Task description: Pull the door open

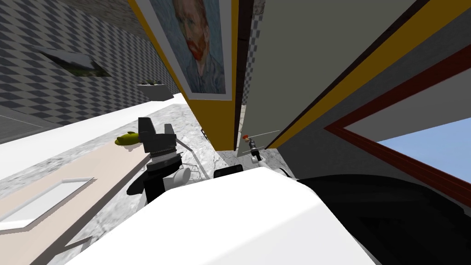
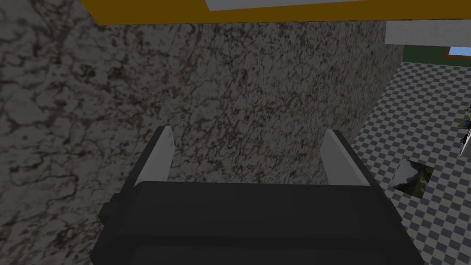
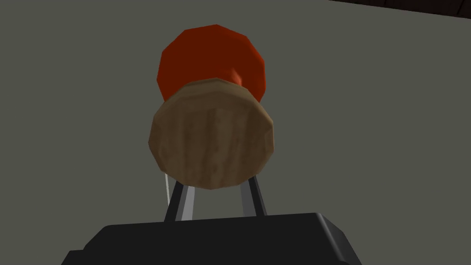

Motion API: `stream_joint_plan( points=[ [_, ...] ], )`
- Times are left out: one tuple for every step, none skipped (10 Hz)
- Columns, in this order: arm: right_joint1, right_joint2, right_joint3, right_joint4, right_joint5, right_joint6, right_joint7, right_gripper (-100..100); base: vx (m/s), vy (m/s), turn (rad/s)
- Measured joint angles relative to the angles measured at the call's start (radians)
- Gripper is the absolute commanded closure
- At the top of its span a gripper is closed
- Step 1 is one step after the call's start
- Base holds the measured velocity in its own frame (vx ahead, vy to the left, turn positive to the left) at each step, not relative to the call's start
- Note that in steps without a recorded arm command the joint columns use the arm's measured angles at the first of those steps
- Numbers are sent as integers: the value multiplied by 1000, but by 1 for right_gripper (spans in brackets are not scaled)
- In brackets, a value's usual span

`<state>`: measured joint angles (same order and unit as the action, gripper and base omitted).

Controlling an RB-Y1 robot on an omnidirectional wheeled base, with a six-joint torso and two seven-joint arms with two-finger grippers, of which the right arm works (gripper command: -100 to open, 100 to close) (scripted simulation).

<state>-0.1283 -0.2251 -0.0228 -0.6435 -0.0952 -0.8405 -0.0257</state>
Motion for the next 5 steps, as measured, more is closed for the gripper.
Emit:
stream_joint_plan(
  points=[
    [8,-4,3,-13,-9,8,-24,100,-39,-19,50],
    [2,-8,7,-1,-14,3,-48,100,-31,-17,71],
    [3,-10,9,1,-21,2,-72,100,-43,-27,107],
    [12,-13,13,-14,-31,11,-98,100,-36,-23,48],
    [-7,-13,15,23,-36,-5,-119,100,-45,-16,43]
  ],
)
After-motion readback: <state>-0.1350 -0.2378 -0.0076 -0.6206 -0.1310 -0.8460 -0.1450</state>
